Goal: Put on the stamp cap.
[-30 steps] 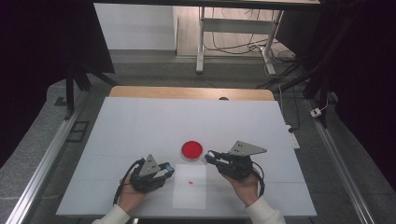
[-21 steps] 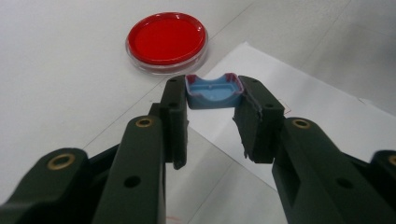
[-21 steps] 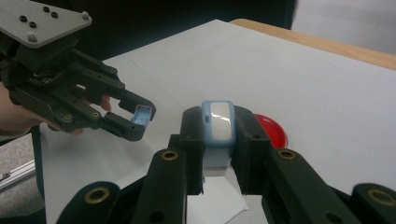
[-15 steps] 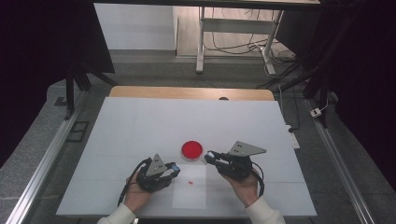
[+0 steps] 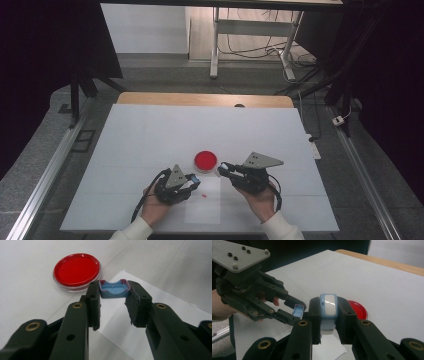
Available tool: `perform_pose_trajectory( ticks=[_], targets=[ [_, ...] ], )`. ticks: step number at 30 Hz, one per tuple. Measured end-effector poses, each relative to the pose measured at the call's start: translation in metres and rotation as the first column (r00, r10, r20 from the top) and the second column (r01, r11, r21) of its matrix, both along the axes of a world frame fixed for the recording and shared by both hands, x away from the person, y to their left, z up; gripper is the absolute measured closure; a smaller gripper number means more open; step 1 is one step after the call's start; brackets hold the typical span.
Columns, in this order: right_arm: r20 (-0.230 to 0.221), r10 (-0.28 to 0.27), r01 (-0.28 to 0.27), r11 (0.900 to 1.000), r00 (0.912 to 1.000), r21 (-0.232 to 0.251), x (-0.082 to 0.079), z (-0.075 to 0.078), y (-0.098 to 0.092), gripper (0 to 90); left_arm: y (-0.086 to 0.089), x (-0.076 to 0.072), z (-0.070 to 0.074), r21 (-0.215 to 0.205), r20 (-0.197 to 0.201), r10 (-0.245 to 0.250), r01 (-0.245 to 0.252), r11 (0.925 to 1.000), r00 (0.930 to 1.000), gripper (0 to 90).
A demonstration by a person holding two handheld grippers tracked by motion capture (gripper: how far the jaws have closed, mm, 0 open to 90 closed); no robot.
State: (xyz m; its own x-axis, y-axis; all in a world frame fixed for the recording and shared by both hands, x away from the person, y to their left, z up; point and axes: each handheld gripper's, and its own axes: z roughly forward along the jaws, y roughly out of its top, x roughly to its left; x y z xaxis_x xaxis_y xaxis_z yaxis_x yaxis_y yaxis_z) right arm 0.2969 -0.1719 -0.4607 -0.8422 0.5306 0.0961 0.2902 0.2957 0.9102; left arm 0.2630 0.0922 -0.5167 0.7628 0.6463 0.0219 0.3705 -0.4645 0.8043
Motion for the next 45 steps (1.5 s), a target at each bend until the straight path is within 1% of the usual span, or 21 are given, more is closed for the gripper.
perform_pose_trajectory(
  ticks=[16,24,27,32,36,39,45],
  targets=[
    [-0.004,0.004,-0.004,1.000,1.0000,0.010,-0.004,-0.001,0.007,74.9,-0.020,0.005,-0.003,0.006,0.005,-0.020,0.020,0.9998,0.9998,64.9],
    [-0.016,-0.013,0.013,1.000,0.9998,0.017,-0.005,-0.002,0.010,74.9,-0.028,0.006,-0.004,0.009,0.012,-0.029,0.029,0.9995,0.9995,64.9],
    [-0.026,-0.013,0.013,1.000,0.9996,0.019,-0.006,-0.003,0.011,74.9,-0.030,0.006,-0.004,0.009,0.019,-0.029,0.029,0.9996,0.9994,64.9],
    [-0.030,-0.011,0.011,1.000,0.9995,0.015,-0.008,-0.004,0.015,74.9,-0.032,0.006,-0.003,0.008,0.031,-0.027,0.026,0.9996,0.9992,64.8],
    [-0.038,-0.026,0.026,1.000,0.9989,0.011,-0.009,-0.005,0.018,74.9,-0.033,0.007,-0.002,0.007,0.036,-0.025,0.025,0.9997,0.9990,64.9],
    [-0.042,-0.047,0.048,0.999,0.9980,0.014,-0.010,-0.005,0.020,74.9,-0.034,0.007,-0.002,0.007,0.045,-0.024,0.024,0.9997,0.9987,64.9],
    [-0.054,-0.069,0.069,0.998,0.9962,0.009,-0.011,-0.006,0.022,74.9,-0.036,0.006,-0.002,0.007,0.050,-0.025,0.025,0.9997,0.9984,64.9]
  ],
)
